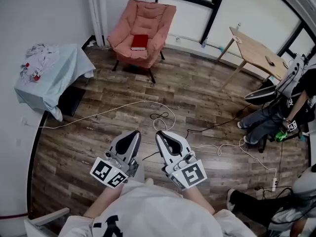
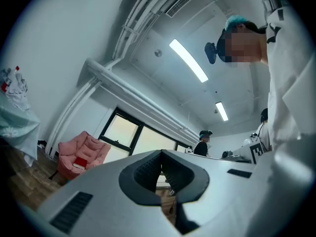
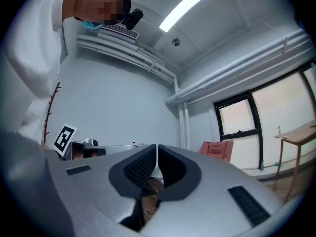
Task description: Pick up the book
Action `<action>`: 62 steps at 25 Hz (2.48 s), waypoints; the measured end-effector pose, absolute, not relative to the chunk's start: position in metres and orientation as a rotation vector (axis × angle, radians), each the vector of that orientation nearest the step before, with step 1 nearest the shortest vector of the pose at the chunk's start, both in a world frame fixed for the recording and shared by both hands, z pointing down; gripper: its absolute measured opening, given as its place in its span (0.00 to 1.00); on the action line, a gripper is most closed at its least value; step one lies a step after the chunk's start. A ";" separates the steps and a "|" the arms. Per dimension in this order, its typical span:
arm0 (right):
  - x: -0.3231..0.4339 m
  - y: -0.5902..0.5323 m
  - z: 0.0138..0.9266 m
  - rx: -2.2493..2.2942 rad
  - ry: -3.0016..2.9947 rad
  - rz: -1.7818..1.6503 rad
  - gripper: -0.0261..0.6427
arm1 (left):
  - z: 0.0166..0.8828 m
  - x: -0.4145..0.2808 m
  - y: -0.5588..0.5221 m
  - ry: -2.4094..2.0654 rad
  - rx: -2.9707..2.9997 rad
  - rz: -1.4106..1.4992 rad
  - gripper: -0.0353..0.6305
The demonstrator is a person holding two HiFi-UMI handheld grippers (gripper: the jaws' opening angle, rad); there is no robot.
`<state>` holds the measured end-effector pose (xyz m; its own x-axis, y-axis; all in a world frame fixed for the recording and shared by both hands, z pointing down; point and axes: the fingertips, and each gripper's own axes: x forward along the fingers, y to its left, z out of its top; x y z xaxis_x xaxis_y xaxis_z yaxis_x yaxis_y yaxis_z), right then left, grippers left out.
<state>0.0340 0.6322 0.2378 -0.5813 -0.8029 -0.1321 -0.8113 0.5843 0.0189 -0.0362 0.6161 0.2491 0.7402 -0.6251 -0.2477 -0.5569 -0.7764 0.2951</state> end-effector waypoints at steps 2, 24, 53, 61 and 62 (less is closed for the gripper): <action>0.036 0.630 0.239 -1.385 2.696 0.113 0.09 | 0.251 -0.035 0.614 -0.940 2.732 -0.502 0.06; 0.021 0.455 0.244 -1.406 2.695 0.136 0.09 | 0.249 -0.041 0.435 -0.900 2.770 -0.503 0.06; -0.032 0.253 0.241 -1.427 2.663 0.084 0.09 | 0.254 -0.084 0.238 -0.841 2.761 -0.459 0.06; -0.032 0.242 0.247 -1.452 2.653 0.030 0.09 | 0.263 -0.081 0.225 -0.815 2.752 -0.451 0.06; -0.032 0.239 0.247 -1.451 2.650 0.026 0.09 | 0.263 -0.080 0.222 -0.813 2.756 -0.449 0.06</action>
